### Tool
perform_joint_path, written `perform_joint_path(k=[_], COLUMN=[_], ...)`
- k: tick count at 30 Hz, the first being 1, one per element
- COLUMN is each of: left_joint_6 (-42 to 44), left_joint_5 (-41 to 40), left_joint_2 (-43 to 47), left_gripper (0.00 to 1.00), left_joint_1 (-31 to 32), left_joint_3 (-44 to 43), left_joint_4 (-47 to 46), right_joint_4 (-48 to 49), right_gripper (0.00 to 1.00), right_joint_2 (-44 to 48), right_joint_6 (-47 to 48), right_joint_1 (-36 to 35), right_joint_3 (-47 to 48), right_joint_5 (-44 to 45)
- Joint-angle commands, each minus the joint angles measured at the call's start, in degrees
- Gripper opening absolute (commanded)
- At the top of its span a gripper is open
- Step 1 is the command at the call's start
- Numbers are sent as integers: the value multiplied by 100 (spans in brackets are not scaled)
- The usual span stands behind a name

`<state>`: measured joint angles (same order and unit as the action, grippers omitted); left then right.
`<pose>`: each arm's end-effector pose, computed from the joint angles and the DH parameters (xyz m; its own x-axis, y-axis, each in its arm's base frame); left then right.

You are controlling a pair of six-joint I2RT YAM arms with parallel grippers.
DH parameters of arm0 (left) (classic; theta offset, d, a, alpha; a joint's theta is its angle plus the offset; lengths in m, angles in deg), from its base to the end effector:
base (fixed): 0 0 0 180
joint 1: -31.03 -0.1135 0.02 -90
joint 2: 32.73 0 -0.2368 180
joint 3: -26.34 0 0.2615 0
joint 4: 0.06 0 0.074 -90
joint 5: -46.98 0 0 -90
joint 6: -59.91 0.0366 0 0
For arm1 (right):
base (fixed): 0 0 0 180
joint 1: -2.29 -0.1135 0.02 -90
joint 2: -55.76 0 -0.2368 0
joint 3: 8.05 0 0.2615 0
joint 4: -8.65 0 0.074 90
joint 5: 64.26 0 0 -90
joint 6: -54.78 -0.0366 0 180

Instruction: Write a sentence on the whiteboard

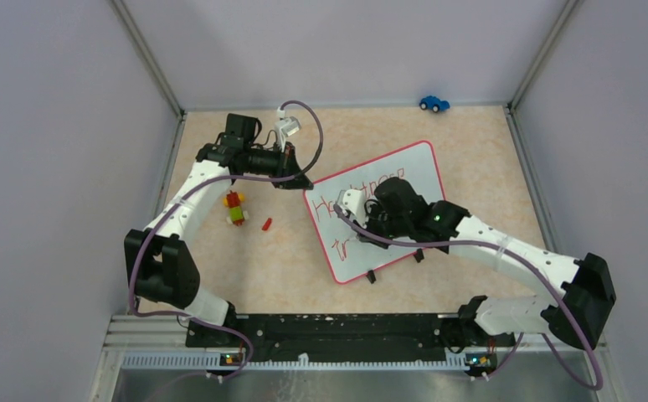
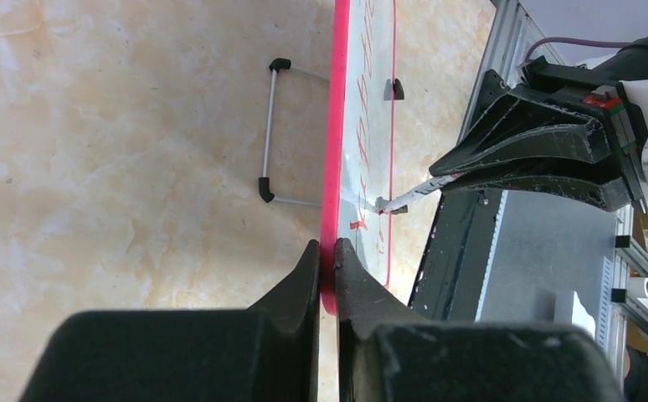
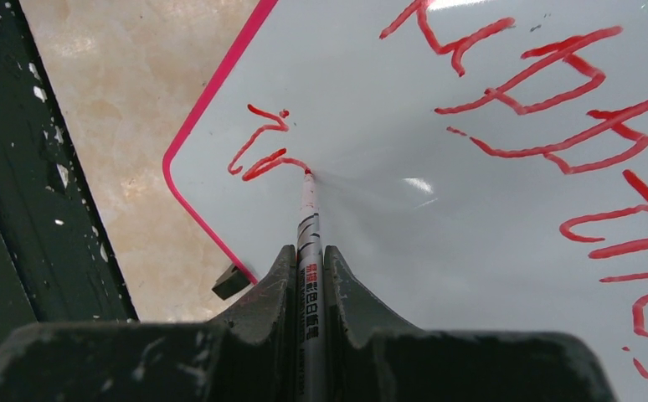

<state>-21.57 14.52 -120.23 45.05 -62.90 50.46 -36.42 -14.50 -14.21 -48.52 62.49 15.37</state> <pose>0.3154 -0.1106 0.2876 -0.6225 0.2374 -0.7457 0.7702 0.3548 -0.5300 0.1716 0.2209 0.2602 -0.1133 -0.6971 -0.7080 -0.9467 0.2920 -0.1361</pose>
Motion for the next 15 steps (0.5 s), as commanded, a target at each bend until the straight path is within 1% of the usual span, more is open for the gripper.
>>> perform_joint_path(k=[1, 5, 9, 15], left_joint_6=[166, 167, 173, 171], left_joint_5=[-225, -219, -230, -237], left_joint_2=[-144, -152, -146, -131], left_gripper=[0, 0, 0, 0], left_joint_1=[206, 202, 206, 205], left_joint_3=[199, 196, 195, 200], left_joint_4=[353, 353, 353, 361], right_joint_4=[-41, -82, -92, -234], right_gripper=[0, 0, 0, 0], right_joint_2=[164, 116, 59, 111], right_joint_6=[162, 169, 196, 241], right_joint_1=[71, 43, -80, -91], right_joint_3=[-166, -287, -365, -210], right_joint_5=[134, -105, -144, -310])
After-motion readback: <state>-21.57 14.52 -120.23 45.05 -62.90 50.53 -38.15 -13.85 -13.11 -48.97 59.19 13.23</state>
